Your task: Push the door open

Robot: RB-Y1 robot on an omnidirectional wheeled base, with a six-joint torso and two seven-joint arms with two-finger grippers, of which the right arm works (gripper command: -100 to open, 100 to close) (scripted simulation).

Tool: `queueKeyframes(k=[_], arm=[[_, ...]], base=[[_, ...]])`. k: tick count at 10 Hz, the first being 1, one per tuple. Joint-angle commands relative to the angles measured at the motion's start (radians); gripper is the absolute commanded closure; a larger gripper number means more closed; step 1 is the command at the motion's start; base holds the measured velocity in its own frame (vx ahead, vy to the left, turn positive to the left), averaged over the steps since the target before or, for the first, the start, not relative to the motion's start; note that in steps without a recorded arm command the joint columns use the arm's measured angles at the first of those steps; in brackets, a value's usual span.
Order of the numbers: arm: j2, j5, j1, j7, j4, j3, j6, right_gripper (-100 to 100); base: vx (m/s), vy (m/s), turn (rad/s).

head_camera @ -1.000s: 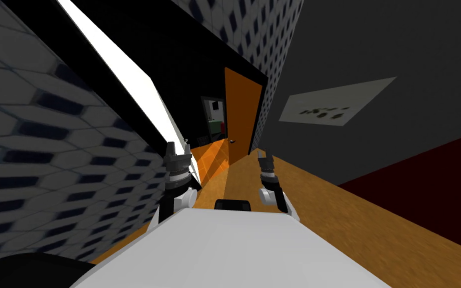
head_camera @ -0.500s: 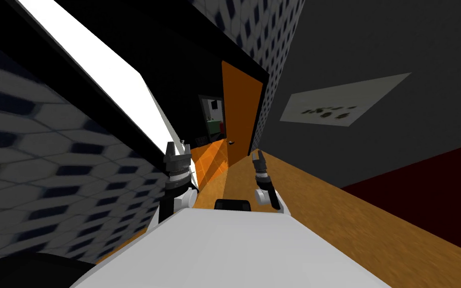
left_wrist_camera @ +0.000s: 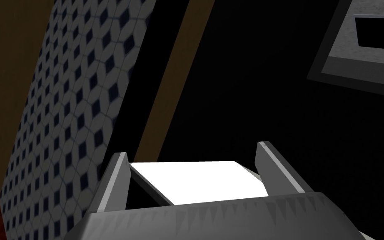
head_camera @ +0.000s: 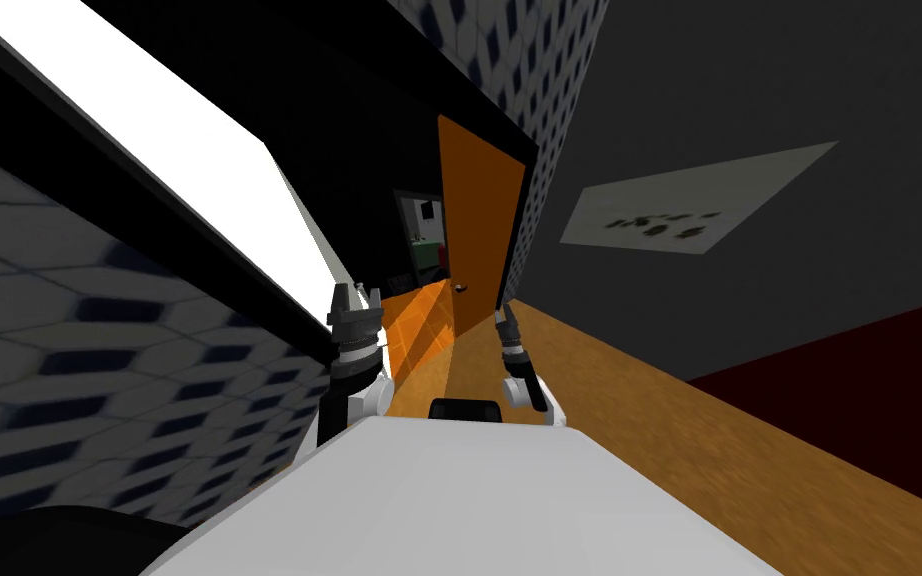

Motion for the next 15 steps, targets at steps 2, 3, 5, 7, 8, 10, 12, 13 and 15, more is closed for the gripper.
queueKeyframes(k=[2, 3, 5, 7, 8, 10, 12, 13, 15], arm=[[-0.003, 0.002, -0.016, -0.007, 0.067, 0.044, -0.010, -100], [-0.003, 0.002, -0.024, -0.010, 0.088, 0.055, -0.013, -100], [-0.005, 0.002, -0.039, -0.015, 0.131, 0.077, -0.018, -100], [-0.006, 0.002, -0.054, -0.020, 0.174, 0.100, -0.023, -100], [-0.006, 0.002, -0.062, -0.022, 0.196, 0.111, -0.026, -100], [-0.007, 0.003, -0.077, -0.027, 0.238, 0.133, -0.031, -100], [-0.007, 0.003, -0.092, -0.032, 0.281, 0.155, -0.036, -100], [-0.007, 0.003, -0.100, -0.035, 0.303, 0.166, -0.039, -100], [-0.008, 0.003, -0.115, -0.040, 0.345, 0.188, -0.044, -100]], base=[[0.141, -0.040, -0.018], [0.111, -0.045, -0.006], [0.094, -0.042, -0.011], [0.106, -0.024, -0.012], [0.103, -0.027, -0.013], [0.103, -0.023, -0.010], [0.104, -0.033, -0.013], [0.092, -0.032, -0.011], [0.096, -0.027, -0.011]])
